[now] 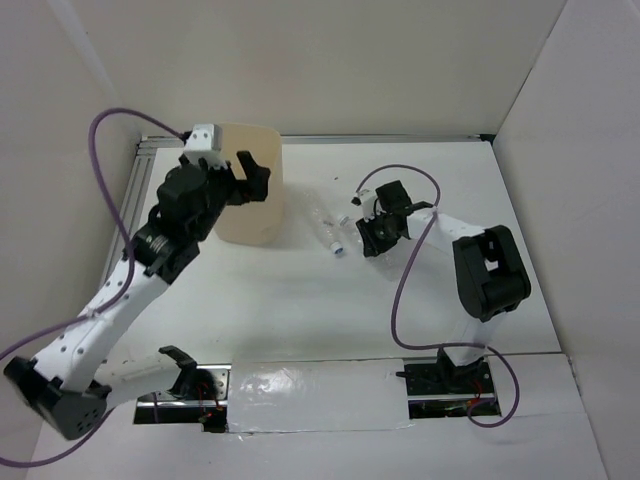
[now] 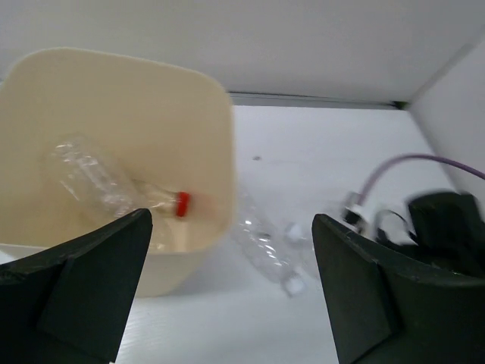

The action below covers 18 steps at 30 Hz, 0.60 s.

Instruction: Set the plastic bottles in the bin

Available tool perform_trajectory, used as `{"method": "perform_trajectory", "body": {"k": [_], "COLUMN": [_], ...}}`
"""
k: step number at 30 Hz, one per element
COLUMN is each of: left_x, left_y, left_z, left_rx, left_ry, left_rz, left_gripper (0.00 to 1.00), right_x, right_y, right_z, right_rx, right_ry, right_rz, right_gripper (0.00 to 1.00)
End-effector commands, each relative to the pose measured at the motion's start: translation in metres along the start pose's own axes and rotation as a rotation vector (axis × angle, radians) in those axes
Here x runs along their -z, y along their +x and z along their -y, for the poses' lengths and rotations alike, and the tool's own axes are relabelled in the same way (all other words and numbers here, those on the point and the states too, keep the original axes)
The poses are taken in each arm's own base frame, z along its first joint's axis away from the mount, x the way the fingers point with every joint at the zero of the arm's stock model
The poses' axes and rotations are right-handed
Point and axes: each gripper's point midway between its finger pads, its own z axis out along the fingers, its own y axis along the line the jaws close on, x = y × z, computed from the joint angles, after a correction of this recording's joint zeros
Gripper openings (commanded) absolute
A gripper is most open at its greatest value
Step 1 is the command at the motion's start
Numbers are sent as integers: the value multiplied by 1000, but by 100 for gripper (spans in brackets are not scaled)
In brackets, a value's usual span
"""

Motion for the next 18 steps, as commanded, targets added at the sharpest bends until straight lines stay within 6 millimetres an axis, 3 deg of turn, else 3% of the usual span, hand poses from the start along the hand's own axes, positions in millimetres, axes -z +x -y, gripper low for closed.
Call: {"method": "perform_trajectory", "body": {"k": [1,2,3,4,6,7,8,9,10,11,12,13,14,15,16,17,18], "left_x": [37,54,59,63,72,74,74,81,82,83,86,86,85,86,86,87,86], "left_y": [9,13,42,54,94,108,120,148,165,172,198,213,222,229,241,250,252], "left_z": [51,62,70,75,79,82,79,82,81,84,82,82,80,82,77,78,76], "left_rx": [-38,-24,-18,-16,-11,-10,-9,4,-2,12,23,19,21,47,35,39,63], "left_ry": [296,378,412,433,435,437,411,414,401,407,388,385,369,357,347,348,328], "left_rz": [43,45,-10,-34,-129,-157,-174,-235,-269,-270,-321,-350,-362,-370,-388,-405,-402], "left_gripper": [99,99,99,99,99,99,99,99,99,99,99,99,99,99,99,99,99], "right_x": [42,57,79,104,138,169,184,191,221,231,229,256,262,265,237,259,257], "right_y": [-33,-46,-62,-85,-119,-154,-173,-191,-229,-247,-264,-298,-314,-328,-342,-365,-373], "right_z": [-13,-19,-26,-30,-34,-34,-38,-42,-41,-47,-54,-59,-65,-74,-82,-93,-103], "right_rx": [90,140,182,208,262,306,328,317,343,349,323,348,341,312,286,294,247], "right_ry": [-96,-139,-157,-183,-177,-150,-139,-142,-108,-111,-136,-115,-121,-155,-200,-235,-327], "right_rz": [102,144,200,262,370,476,534,575,703,761,795,924,967,997,977,1048,1047], "right_gripper": [20,17,13,8,8,8,8,8,8,8,8,9,9,9,11,12,13]}}
